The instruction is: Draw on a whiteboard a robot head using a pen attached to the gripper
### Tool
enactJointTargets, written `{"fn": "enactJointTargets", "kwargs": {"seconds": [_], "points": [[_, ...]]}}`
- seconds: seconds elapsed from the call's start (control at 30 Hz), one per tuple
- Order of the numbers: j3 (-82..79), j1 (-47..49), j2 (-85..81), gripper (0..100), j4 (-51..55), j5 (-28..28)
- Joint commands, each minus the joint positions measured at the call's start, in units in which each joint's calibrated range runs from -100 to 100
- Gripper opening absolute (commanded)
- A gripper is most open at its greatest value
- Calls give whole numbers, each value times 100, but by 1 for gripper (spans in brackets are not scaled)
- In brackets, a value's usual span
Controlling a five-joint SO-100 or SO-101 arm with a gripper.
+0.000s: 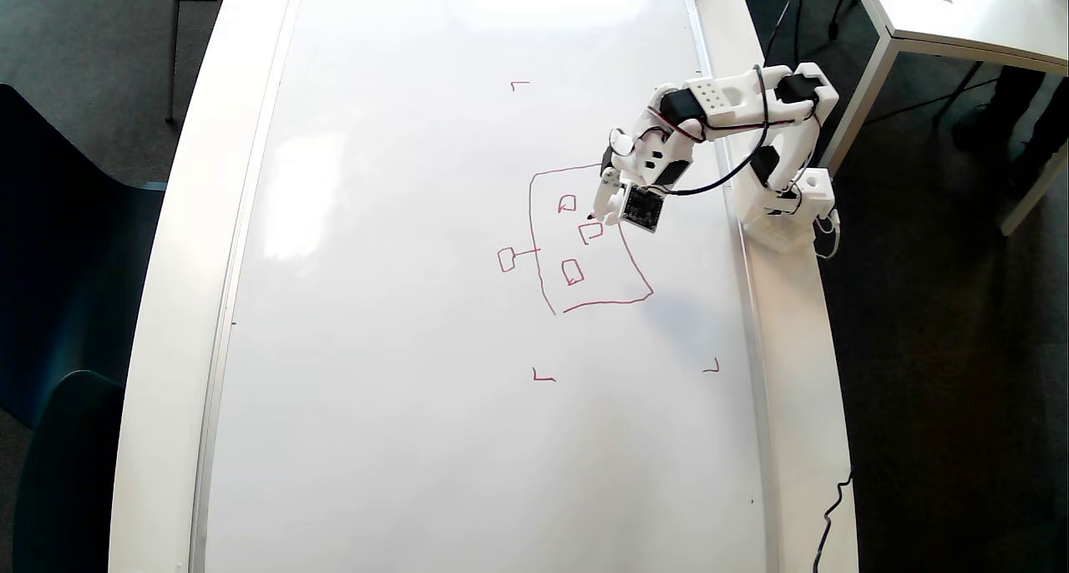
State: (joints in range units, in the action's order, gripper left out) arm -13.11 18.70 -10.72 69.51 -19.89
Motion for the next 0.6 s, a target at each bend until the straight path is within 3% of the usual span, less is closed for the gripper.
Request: {"fn": "enactJointTargets", "kwargs": {"seconds": [0.0,0.2,0.57], "points": [[-1126,78,-1264,1,-53,16],[-2715,86,-2849,1,-261,123],[-5566,-592,-6748,1,-1617,1518]]}}
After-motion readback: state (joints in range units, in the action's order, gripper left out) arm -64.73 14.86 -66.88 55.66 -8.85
